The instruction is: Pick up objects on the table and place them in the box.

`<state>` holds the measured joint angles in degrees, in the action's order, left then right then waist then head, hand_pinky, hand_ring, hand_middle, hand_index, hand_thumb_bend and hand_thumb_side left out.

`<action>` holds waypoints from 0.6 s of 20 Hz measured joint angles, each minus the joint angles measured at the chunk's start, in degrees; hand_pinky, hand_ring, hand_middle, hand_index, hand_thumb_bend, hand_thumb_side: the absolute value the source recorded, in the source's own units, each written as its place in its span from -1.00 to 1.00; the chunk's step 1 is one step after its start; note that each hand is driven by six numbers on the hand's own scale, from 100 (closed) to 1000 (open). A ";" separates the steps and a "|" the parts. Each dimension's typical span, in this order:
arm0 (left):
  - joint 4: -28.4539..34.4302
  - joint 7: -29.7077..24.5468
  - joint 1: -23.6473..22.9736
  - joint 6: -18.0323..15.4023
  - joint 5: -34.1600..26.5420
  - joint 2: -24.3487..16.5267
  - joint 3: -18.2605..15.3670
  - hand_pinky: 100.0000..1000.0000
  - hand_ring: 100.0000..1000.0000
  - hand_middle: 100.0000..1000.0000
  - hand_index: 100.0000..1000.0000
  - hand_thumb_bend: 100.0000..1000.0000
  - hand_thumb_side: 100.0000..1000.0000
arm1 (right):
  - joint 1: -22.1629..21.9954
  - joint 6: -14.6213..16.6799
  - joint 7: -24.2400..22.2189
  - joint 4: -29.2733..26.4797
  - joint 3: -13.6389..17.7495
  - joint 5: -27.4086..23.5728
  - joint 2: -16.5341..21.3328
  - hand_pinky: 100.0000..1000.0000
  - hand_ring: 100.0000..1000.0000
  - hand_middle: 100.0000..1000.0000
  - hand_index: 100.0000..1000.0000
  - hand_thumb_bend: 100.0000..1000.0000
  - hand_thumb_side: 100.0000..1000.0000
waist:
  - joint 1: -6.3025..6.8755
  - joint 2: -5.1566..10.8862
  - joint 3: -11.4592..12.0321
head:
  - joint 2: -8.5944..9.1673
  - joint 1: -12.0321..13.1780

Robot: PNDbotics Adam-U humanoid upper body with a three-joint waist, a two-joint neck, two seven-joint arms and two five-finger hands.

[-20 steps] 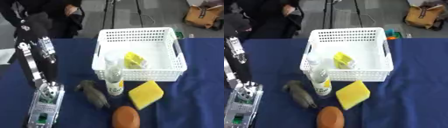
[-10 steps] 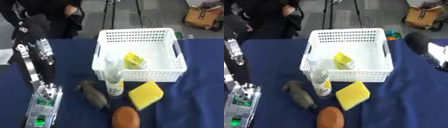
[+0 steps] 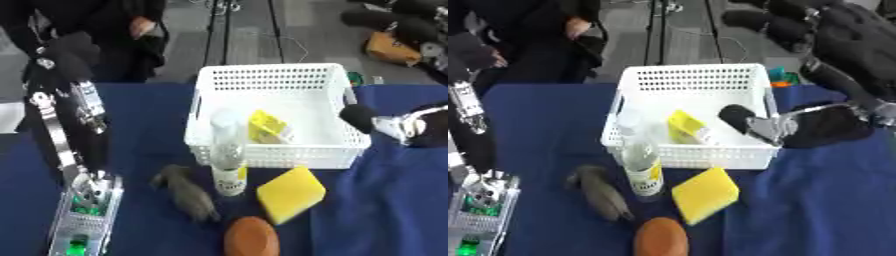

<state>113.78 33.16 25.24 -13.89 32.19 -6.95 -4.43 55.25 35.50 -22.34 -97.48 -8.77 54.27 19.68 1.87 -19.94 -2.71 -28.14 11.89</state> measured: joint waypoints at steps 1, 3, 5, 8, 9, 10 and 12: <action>0.00 -0.05 -0.07 0.02 0.00 0.00 0.00 0.16 0.16 0.15 0.36 -1.00 0.60 | 0.89 2.05 -0.20 1.91 -0.74 0.77 0.80 1.00 1.00 1.00 0.97 -0.37 0.72 | -0.15 0.08 0.01 | 0.00 0.01; 0.00 -0.11 -0.10 0.02 0.00 0.00 0.01 0.16 0.16 0.15 0.36 -1.00 0.61 | 2.26 5.39 -0.02 5.30 -2.01 2.14 2.07 1.00 0.99 0.98 0.95 -0.39 0.81 | -0.21 0.10 0.05 | 0.00 0.09; 0.00 -0.13 -0.11 0.02 0.00 -0.01 0.03 0.16 0.16 0.15 0.36 -1.00 0.61 | 3.37 7.15 1.18 8.39 -3.13 2.74 2.91 1.00 1.00 0.95 0.94 -0.34 0.87 | -0.30 0.16 0.10 | 0.00 0.37; 0.00 -0.23 -0.14 -0.06 -0.02 -0.01 0.12 0.16 0.16 0.15 0.36 -1.00 0.61 | 4.27 7.90 2.89 11.87 -4.36 3.24 2.91 1.00 1.00 0.93 0.92 -0.27 0.91 | -0.59 0.51 0.13 | 0.05 0.61; 0.00 -0.27 -0.14 -0.08 -0.03 -0.01 0.19 0.16 0.16 0.15 0.36 -1.00 0.61 | 4.28 7.90 3.27 12.65 -4.78 3.58 2.57 1.00 1.00 0.93 0.92 -0.25 0.96 | -0.57 0.59 0.14 | 0.09 0.62; 0.00 -0.29 -0.14 -0.10 -0.04 -0.01 0.26 0.16 0.16 0.15 0.36 -1.00 0.61 | 4.27 7.85 3.55 13.31 -5.20 3.90 2.13 1.00 1.00 0.93 0.92 -0.24 0.97 | -0.54 0.59 0.16 | 0.18 0.61; 0.00 -0.35 -0.14 -0.15 -0.07 -0.01 0.34 0.16 0.16 0.15 0.36 -1.00 0.61 | 4.21 7.57 4.01 14.32 -5.93 4.57 1.17 1.00 1.00 0.94 0.92 -0.20 1.00 | -0.56 0.59 0.25 | 0.41 0.59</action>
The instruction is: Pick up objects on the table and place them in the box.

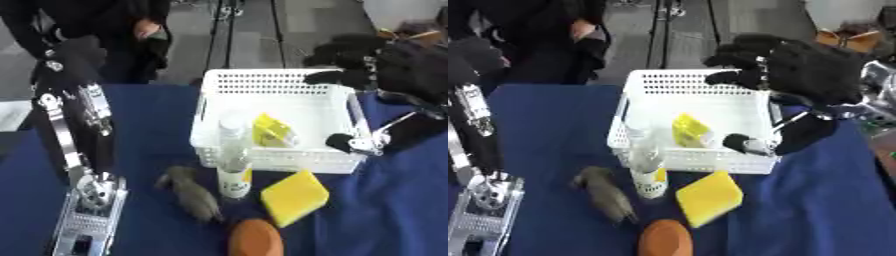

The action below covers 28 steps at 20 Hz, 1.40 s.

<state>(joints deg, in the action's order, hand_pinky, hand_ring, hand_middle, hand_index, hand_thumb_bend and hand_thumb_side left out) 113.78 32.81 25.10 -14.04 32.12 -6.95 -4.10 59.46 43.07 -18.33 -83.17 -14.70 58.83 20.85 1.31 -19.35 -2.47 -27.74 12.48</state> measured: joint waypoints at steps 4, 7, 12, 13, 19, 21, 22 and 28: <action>0.00 0.00 0.00 0.00 -0.05 0.00 0.00 0.16 0.16 0.15 0.36 -1.00 0.61 | -1.81 -2.36 1.92 0.60 -0.32 0.47 -2.09 0.96 1.00 0.77 0.86 -0.07 1.00 | -0.02 0.00 -0.11 | 0.39 -0.07; 0.00 0.00 -0.01 0.00 -0.05 0.00 0.00 0.15 0.16 0.15 0.36 -1.00 0.62 | -4.72 -5.98 2.87 0.33 0.17 0.44 -4.31 0.92 1.00 0.69 0.85 -0.04 1.00 | -0.05 0.00 -0.43 | 0.70 -0.08; 0.00 0.03 0.00 -0.01 -0.05 0.00 0.00 0.15 0.16 0.15 0.36 -1.00 0.61 | -11.23 -14.55 2.49 -2.75 2.76 -0.71 -9.01 0.82 0.98 0.56 0.88 0.00 1.00 | 0.09 -0.21 -0.80 | 1.16 -0.06; 0.00 0.03 0.01 -0.01 -0.05 0.00 0.00 0.15 0.16 0.15 0.36 -1.00 0.61 | -12.61 -16.69 1.96 -3.83 3.21 -0.88 -10.20 0.82 0.98 0.56 0.88 0.00 1.00 | 0.15 -0.31 -0.87 | 1.17 -0.06; 0.00 0.03 0.03 -0.01 -0.10 0.00 0.00 0.15 0.16 0.15 0.36 -1.00 0.62 | -15.78 -23.36 -2.21 -9.60 3.75 -1.29 -13.97 0.84 1.00 0.57 0.87 0.14 1.00 | 0.03 -0.36 -1.01 | 1.17 -0.09; 0.00 0.03 0.03 -0.01 -0.12 0.00 0.00 0.15 0.16 0.15 0.36 -1.00 0.62 | -16.25 -24.20 -3.11 -10.71 3.75 -1.48 -14.63 0.84 1.00 0.57 0.86 0.15 1.00 | 0.01 -0.37 -1.01 | 1.17 -0.09; 0.00 0.03 0.04 -0.01 -0.12 0.00 0.00 0.15 0.16 0.15 0.36 -1.00 0.62 | -16.46 -24.47 -3.48 -11.12 3.74 -1.58 -14.88 0.84 1.00 0.58 0.85 0.15 1.00 | 0.01 -0.37 -1.01 | 1.17 -0.09; 0.00 0.02 0.08 -0.02 -0.18 0.00 0.01 0.15 0.16 0.15 0.36 -1.00 0.62 | -17.70 -24.99 -4.61 -12.35 3.65 -2.19 -16.65 0.84 1.00 0.59 0.84 0.21 1.00 | -0.03 -0.51 -0.75 | 1.18 -0.15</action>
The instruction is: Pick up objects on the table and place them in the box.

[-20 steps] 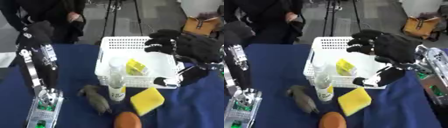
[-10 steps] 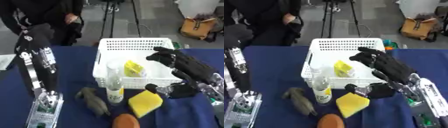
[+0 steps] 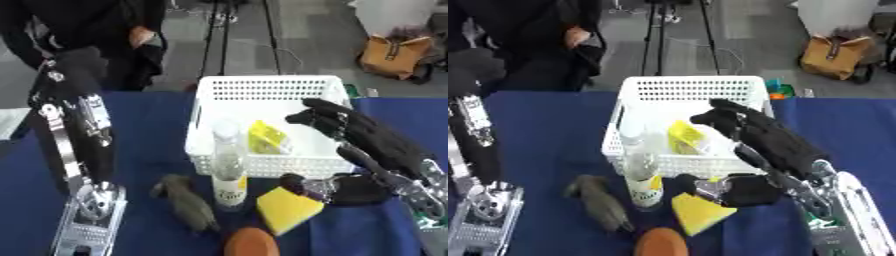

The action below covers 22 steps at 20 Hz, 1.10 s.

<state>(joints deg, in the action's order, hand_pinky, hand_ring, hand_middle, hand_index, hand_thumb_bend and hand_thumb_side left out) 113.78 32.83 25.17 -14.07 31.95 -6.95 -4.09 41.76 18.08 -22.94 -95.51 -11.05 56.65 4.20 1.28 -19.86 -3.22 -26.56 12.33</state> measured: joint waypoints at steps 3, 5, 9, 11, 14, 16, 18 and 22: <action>0.00 0.00 0.02 0.00 -0.04 0.00 0.00 0.15 0.16 0.15 0.36 -1.00 0.62 | -0.26 0.26 -0.32 -0.05 -0.29 -0.01 -0.92 0.84 1.00 0.58 0.84 0.22 1.00 | -0.02 -0.01 0.12 | 0.00 -0.18; 0.00 -0.01 0.05 -0.01 -0.12 0.01 0.02 0.15 0.16 0.15 0.36 -1.00 0.62 | -0.51 0.35 -0.46 -0.05 -0.30 -0.02 -1.64 0.86 1.00 0.61 0.84 0.26 1.00 | -0.02 -0.06 0.25 | 0.00 -0.29; 0.00 -0.02 0.06 -0.02 -0.27 0.02 0.03 0.15 0.16 0.15 0.36 -1.00 0.62 | -1.24 0.02 -0.98 -0.05 -0.27 -0.06 -3.65 0.86 1.00 0.61 0.85 0.34 1.00 | -0.12 -0.19 0.48 | 0.00 -0.53; 0.00 -0.02 0.06 -0.03 -0.29 0.03 0.03 0.14 0.16 0.15 0.36 -1.00 0.62 | -1.49 -0.24 -1.44 -0.04 -0.24 -0.33 -4.42 0.85 1.00 0.58 0.83 0.38 1.00 | -0.14 -0.28 0.52 | 0.00 -0.67; 0.00 -0.04 0.07 -0.05 -0.34 0.05 0.16 0.14 0.16 0.15 0.36 -1.00 0.62 | -1.49 -0.68 -1.73 0.23 0.07 -0.94 -5.46 0.81 1.00 0.50 0.78 0.20 0.93 | -0.14 -0.32 0.85 | 0.03 -0.93; 0.00 -0.06 0.07 -0.06 -0.46 0.09 0.34 0.14 0.16 0.15 0.36 -1.00 0.62 | -1.74 -1.19 -1.09 0.29 0.41 -1.72 -6.10 0.80 1.00 0.49 0.76 0.26 0.86 | -0.12 -0.34 1.12 | 0.23 -1.03; 0.00 -0.10 0.07 -0.10 -0.54 0.31 0.36 0.14 0.16 0.15 0.36 -1.00 0.61 | -2.00 -1.77 -0.18 0.38 0.50 -2.38 -6.65 0.80 1.00 0.49 0.76 0.26 0.87 | -0.12 -0.36 1.31 | 0.43 -1.24; 0.00 -0.17 0.12 -0.17 -0.72 0.53 0.37 0.14 0.16 0.15 0.36 -1.00 0.61 | -2.21 -2.71 0.71 0.74 0.81 -2.63 -7.45 0.79 1.00 0.47 0.73 0.23 0.88 | -0.08 -0.38 1.53 | 0.47 -1.51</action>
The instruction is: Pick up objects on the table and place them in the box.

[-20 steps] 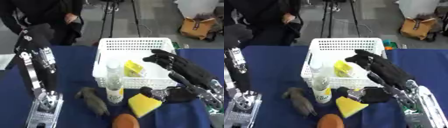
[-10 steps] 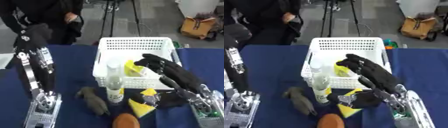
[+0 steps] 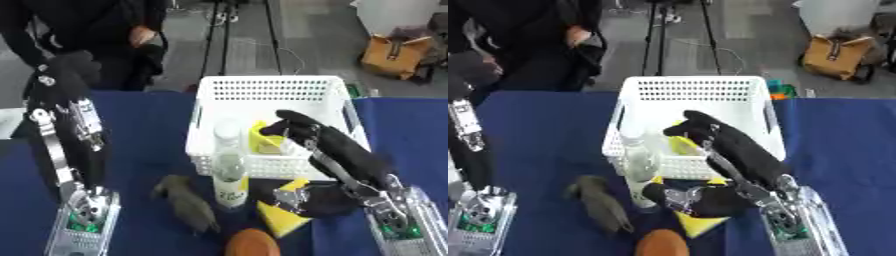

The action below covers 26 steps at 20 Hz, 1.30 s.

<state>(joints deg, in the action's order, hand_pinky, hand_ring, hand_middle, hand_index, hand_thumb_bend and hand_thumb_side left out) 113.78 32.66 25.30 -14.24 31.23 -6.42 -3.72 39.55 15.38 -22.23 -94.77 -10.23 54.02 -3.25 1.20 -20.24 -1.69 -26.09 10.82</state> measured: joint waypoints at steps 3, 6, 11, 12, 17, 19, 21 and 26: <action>0.00 -0.11 0.13 -0.09 -0.07 0.03 0.04 0.14 0.16 0.15 0.36 -1.00 0.61 | -0.29 -0.74 0.08 0.51 0.34 0.08 -0.66 0.78 1.00 0.46 0.73 0.26 0.91 | 0.14 -0.09 0.31 | 0.08 -0.44; 0.00 -0.18 0.27 -0.16 -0.22 0.06 0.30 0.14 0.16 0.15 0.36 -1.00 0.61 | -0.26 -1.38 0.07 1.26 0.71 0.69 -1.54 0.79 1.00 0.46 0.73 0.27 0.92 | 0.15 -0.24 0.75 | 0.45 -0.86; 0.00 -0.36 0.30 -0.30 -0.39 0.50 0.35 0.14 0.16 0.15 0.36 -1.00 0.61 | -0.20 -1.82 0.03 2.46 1.05 2.23 -2.42 0.81 1.00 0.51 0.78 0.32 0.87 | 0.16 -0.38 1.01 | 0.53 -1.27; 0.00 -0.39 0.30 -0.30 -0.44 0.51 0.36 0.14 0.16 0.15 0.36 -1.00 0.61 | -0.19 -1.79 -0.16 2.76 1.07 2.49 -2.63 0.81 1.00 0.51 0.78 0.32 0.87 | 0.16 -0.41 1.09 | 0.54 -1.40; 0.00 -0.58 0.32 -0.32 -0.55 0.60 0.52 0.14 0.16 0.15 0.36 -1.00 0.61 | 0.27 -1.76 -0.92 3.93 1.49 3.94 -3.62 0.81 1.00 0.50 0.79 0.32 0.88 | 0.27 -0.68 1.55 | 0.73 -1.86; 0.00 -0.65 0.33 -0.35 -0.57 0.81 0.67 0.14 0.16 0.15 0.36 -1.00 0.61 | 0.37 -1.81 -0.88 4.34 1.73 4.45 -3.79 0.80 1.00 0.50 0.78 0.32 0.88 | 0.30 -0.68 1.70 | 0.98 -1.99; 0.00 -0.74 0.34 -0.34 -0.62 1.00 0.68 0.14 0.16 0.15 0.36 -1.00 0.61 | 0.74 -2.01 -0.67 4.95 1.95 5.04 -4.08 0.80 1.00 0.50 0.78 0.32 0.87 | 0.32 -0.72 1.81 | 1.04 -2.15; 0.00 -0.85 0.36 -0.39 -0.91 1.04 0.70 0.14 0.16 0.15 0.36 -1.00 0.60 | 1.57 -2.29 0.14 6.68 2.61 6.36 -4.47 0.80 1.00 0.48 0.78 0.32 0.86 | 0.40 -0.99 2.17 | 1.47 -2.51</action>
<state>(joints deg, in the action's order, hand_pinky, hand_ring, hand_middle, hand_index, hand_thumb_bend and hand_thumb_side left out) 113.78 31.81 25.65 -14.63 30.32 -5.38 -3.02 41.12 13.08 -22.09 -88.09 -7.63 60.38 -7.72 1.59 -21.23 0.48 -24.62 8.30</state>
